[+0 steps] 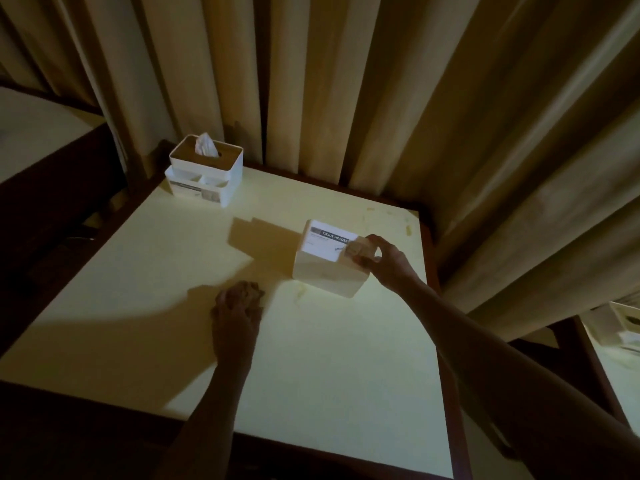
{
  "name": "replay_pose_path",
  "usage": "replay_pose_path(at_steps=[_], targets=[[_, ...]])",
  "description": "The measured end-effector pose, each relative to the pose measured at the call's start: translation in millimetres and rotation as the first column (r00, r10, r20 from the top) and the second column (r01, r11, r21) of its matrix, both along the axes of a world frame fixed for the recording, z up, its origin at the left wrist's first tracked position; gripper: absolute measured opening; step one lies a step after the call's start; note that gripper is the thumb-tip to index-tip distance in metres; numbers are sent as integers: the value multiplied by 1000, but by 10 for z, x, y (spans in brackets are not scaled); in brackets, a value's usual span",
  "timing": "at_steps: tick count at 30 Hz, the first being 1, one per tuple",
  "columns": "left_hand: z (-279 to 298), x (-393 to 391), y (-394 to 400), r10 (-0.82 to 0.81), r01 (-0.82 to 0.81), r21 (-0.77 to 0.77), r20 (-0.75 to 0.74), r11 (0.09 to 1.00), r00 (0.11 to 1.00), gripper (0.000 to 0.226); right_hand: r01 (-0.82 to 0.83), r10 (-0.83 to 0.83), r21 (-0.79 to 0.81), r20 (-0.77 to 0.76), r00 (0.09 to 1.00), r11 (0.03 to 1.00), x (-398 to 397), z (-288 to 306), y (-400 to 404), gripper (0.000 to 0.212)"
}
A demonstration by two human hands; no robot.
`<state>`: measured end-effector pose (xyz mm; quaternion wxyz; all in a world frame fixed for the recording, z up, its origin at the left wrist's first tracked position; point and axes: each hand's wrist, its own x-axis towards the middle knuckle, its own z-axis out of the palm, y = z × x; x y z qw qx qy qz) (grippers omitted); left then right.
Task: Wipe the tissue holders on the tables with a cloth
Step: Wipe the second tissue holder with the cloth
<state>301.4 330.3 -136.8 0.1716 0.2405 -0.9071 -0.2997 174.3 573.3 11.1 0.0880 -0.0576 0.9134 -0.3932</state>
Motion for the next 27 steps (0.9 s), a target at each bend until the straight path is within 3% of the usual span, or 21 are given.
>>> replay_pose_path(at_steps=[4,9,14,18,22,25,27], targets=[[18,-27,-41,-6,7,30,-37,1000,999,46,-6,6,-13,-3,1000,1000,-21,-23,-10,34],[116,-190,106,-132,136,93,-43,986,990,54,1,-1,28,-5,1000,1000,-47,-24,-3,42],[106,-430,378,-261,251,-108,-91,962,961,37,-14,15,37,-11,1000,999,-61,-23,16,41],[-48,-581,674,-351,350,-261,44,900,935,18,-30,31,58,-19,999,998,-73,-24,39,39],[-2,-518,1230,-412,406,-85,-70,910,908,24,-51,54,66,-33,998,996,-98,-44,74,30],[73,-437,1437,-496,493,-73,-31,867,868,35,-59,61,94,-24,998,994,-154,-39,84,30],[48,-539,1267,-443,442,-51,-6,896,897,35,-66,67,95,-13,998,993,-178,-38,84,31]])
